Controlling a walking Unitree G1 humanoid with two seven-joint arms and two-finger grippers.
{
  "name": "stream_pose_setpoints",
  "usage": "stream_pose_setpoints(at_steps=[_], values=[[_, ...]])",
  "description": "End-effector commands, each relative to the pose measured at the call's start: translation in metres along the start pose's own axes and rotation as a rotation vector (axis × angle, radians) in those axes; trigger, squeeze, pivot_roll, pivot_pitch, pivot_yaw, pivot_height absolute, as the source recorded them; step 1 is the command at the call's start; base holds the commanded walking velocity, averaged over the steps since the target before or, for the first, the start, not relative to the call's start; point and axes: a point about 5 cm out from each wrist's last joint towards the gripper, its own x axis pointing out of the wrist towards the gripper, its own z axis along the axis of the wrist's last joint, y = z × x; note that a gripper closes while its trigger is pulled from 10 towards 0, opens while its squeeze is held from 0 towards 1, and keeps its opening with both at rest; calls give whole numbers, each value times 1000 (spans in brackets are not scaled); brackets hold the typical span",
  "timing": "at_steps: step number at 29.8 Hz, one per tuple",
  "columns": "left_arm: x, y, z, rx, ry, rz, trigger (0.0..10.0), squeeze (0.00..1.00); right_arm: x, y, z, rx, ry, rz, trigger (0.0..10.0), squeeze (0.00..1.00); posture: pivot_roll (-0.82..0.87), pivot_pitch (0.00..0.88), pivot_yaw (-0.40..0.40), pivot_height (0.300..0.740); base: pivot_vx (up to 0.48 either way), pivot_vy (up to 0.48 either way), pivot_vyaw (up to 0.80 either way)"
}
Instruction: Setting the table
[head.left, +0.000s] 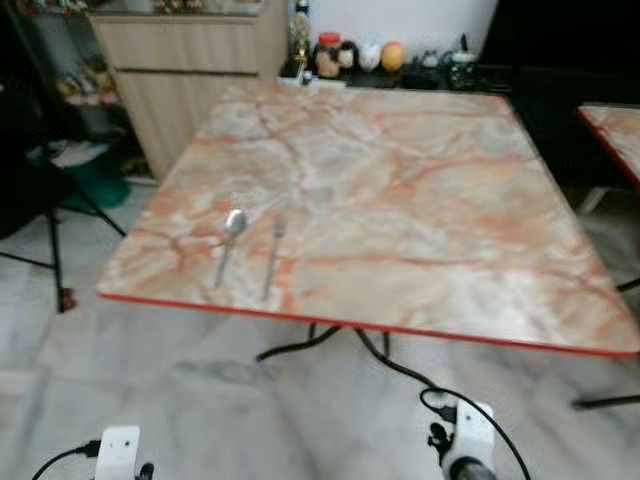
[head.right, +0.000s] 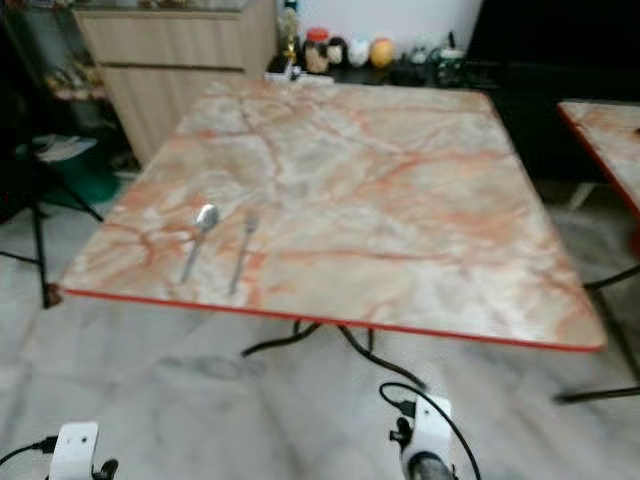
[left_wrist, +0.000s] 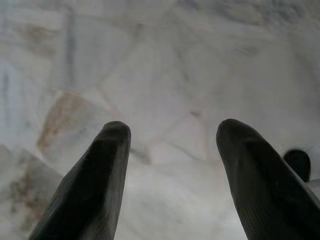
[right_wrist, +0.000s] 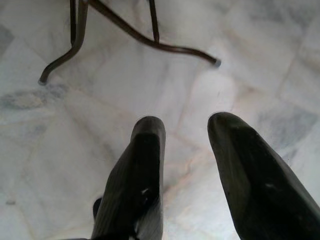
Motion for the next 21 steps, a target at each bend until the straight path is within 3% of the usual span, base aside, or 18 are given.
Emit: stream_pose_setpoints(at_steps=[1, 14, 21], values=[[-1, 3, -4, 10, 19, 5, 10000, 0, 0, 3, 0, 7, 1, 1, 10000, 0, 50, 48, -23, 740, 0, 371, 0], [0, 2, -1, 7, 8, 7, 10000, 0, 0, 4, 2, 11, -8, -2, 10000, 0, 49, 56, -25, 740, 0, 355, 0], [1, 0, 3, 17, -10, -2, 10000, 0, 0, 5, 2, 8, -13, 4, 10000, 0, 46, 59, -18, 740, 0, 0, 0]])
